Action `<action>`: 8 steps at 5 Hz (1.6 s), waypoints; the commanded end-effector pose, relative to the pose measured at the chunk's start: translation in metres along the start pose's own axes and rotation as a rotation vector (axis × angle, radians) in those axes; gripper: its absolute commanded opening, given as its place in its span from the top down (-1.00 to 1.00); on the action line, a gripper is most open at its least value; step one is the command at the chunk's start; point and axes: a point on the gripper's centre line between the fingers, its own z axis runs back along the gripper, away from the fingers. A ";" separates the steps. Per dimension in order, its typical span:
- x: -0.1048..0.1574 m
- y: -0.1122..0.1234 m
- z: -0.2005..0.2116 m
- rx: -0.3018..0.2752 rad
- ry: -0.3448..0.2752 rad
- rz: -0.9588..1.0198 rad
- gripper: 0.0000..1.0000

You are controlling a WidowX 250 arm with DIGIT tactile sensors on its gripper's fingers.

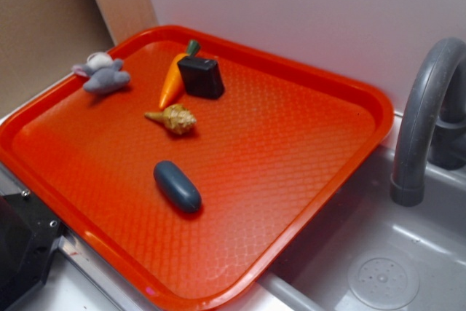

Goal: Grab the black box.

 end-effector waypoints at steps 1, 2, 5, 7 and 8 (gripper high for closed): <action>0.097 0.043 -0.049 0.169 -0.043 -0.283 -1.00; 0.141 0.051 -0.107 0.100 0.037 -0.531 -1.00; 0.160 0.017 -0.200 0.159 0.061 -1.036 -1.00; 0.172 0.020 -0.233 0.158 0.137 -0.986 1.00; 0.170 0.022 -0.226 0.134 0.112 -0.982 1.00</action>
